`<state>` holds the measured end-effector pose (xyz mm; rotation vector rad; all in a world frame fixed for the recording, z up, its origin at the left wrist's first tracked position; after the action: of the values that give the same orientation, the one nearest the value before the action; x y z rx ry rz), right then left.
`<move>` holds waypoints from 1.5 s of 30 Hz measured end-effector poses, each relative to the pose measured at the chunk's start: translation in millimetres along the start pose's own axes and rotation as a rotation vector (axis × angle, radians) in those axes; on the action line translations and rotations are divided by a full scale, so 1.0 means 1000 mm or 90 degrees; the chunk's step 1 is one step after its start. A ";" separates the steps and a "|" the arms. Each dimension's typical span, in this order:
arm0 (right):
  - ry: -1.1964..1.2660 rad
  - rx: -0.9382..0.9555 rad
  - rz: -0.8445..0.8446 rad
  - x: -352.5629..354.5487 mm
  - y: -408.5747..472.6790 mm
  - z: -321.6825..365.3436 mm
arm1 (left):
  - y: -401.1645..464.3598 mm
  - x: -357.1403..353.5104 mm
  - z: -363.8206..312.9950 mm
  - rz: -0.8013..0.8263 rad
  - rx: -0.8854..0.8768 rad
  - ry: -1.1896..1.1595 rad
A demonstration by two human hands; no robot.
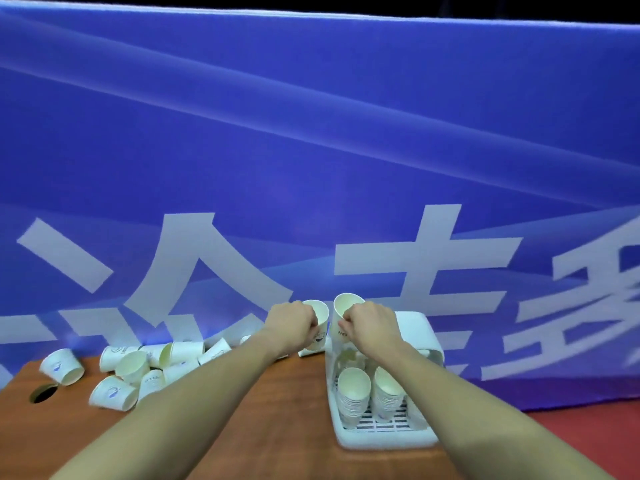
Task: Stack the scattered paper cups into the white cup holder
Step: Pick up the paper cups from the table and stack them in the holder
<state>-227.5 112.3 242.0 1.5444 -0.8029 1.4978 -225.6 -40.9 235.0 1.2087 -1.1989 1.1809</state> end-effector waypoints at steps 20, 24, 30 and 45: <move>-0.035 -0.227 0.015 -0.014 -0.147 -0.177 | 0.003 -0.048 -0.230 0.040 -0.264 0.007; -0.034 -0.255 0.046 -0.036 -0.170 -0.199 | 0.002 -0.075 -0.251 0.064 -0.285 0.038; 0.003 -0.298 0.117 -0.071 -0.194 -0.221 | 0.004 -0.115 -0.262 0.131 -0.295 0.057; 0.050 -0.277 0.152 -0.104 -0.193 -0.213 | 0.007 -0.166 -0.249 0.234 -0.248 0.069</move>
<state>-167.0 379.0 105.2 1.0895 -1.2089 1.4205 -232.8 208.6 69.3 0.6426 -1.5257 1.1851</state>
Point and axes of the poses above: each hand's wrist, its own y-axis towards the middle knuckle, its own x-axis out of the back of the hand, z = x × y, the point moved 5 cm from there along y, towards the middle knuckle, and after that the axes turned 14 degrees about x, right-handed, at the moved point
